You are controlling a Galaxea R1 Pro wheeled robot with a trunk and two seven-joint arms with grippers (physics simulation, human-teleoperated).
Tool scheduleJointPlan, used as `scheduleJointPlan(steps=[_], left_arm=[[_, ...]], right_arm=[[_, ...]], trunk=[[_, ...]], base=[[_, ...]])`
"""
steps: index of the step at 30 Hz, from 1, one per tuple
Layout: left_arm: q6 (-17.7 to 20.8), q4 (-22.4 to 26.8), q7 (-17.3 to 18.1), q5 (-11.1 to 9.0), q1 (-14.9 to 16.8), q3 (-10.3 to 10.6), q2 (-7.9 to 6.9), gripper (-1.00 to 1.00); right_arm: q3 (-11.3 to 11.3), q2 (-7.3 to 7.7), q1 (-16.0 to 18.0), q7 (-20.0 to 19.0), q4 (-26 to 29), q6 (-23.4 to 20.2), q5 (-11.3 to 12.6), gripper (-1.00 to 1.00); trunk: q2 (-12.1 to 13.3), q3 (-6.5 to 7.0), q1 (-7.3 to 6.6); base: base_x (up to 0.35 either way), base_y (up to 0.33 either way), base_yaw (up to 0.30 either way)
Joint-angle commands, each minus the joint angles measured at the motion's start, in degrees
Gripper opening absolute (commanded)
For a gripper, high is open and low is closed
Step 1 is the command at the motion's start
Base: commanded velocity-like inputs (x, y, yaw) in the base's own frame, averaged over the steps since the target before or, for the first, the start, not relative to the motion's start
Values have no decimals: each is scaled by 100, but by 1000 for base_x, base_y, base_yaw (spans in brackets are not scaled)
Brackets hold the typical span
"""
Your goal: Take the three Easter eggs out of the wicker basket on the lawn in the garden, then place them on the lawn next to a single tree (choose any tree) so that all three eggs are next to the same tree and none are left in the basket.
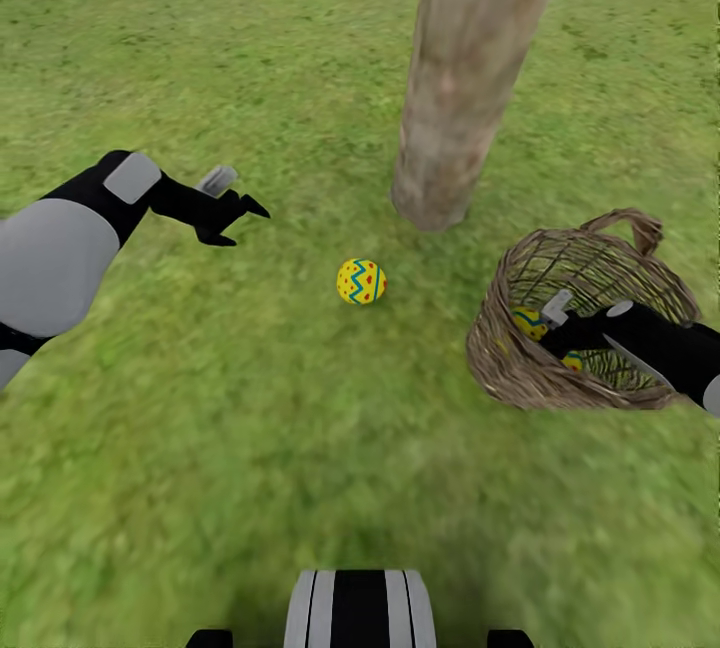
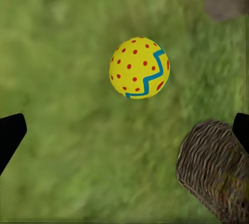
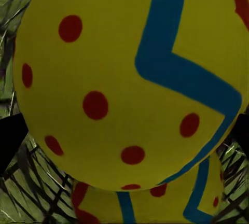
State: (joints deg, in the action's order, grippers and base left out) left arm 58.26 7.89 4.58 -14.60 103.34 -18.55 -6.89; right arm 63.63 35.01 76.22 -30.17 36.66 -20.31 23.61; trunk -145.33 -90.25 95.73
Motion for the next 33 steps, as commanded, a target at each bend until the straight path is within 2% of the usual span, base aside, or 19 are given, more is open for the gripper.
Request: scheduleJointPlan(steps=[1,7,9,13,15,16,17,19,20,23,24,26,28,30,32,33], left_arm=[[18,-31,9,-17,2,27,-1,100],[15,-65,8,-17,2,27,-5,100],[12,-68,8,-17,2,27,-2,100],[-9,-183,16,-17,2,27,25,100],[-11,-189,14,-17,2,24,35,100],[-13,-191,13,-17,2,22,37,100],[-14,-193,11,-17,2,20,38,100],[-16,-197,9,-17,2,19,39,100],[-16,-198,9,-18,2,19,39,100],[-16,-243,4,-22,2,18,39,100],[-16,-288,5,-21,2,18,39,100],[-16,-359,1,-22,2,18,40,100],[-16,-385,0,-21,2,18,39,100],[-17,-391,4,-23,2,18,39,100],[-17,-393,14,-23,2,18,39,100],[-21,-397,12,-23,2,18,37,100]], right_arm=[[20,6,8,16,14,-35,55,-100],[-194,20,15,12,41,-47,48,-100],[-261,124,15,11,61,-51,47,-100],[-748,245,30,13,91,-69,18,-100],[-799,420,32,14,353,-93,2,-100],[-826,585,33,14,598,-152,-2,-100],[-850,652,33,13,709,-197,-4,-100],[-1025,878,33,19,1164,-430,-6,-100],[-1097,925,33,24,1267,-470,-9,-100],[-1459,1071,33,30,1567,-539,-139,-100],[-1649,1096,33,29,1644,-556,-215,-100],[-2028,1118,28,29,1908,-633,-430,-100],[-2302,1151,26,29,2284,-770,-646,-100],[-2605,1231,27,24,2713,-1040,-771,-100],[-2807,1260,28,8,3197,-1375,-944,-100],[-2935,1260,30,-5,3589,-1686,-1077,-100]], trunk=[[0,19,-4],[8,151,-19],[11,196,-24],[16,284,-35],[19,329,-40],[20,351,-42],[21,373,-45],[24,417,-50],[26,439,-53],[30,506,-60],[31,528,-63],[34,572,-68],[35,595,-71],[35,595,-71],[35,595,-71],[35,595,-71]], base=[[-220,0,0],[-229,0,0],[-149,0,0],[-183,0,0],[-240,0,0],[-282,0,0],[-197,0,0],[-251,0,0],[-227,0,0],[-71,0,0],[-19,0,0],[-8,0,0],[-2,0,0],[0,0,0],[0,0,0],[0,0,0]])
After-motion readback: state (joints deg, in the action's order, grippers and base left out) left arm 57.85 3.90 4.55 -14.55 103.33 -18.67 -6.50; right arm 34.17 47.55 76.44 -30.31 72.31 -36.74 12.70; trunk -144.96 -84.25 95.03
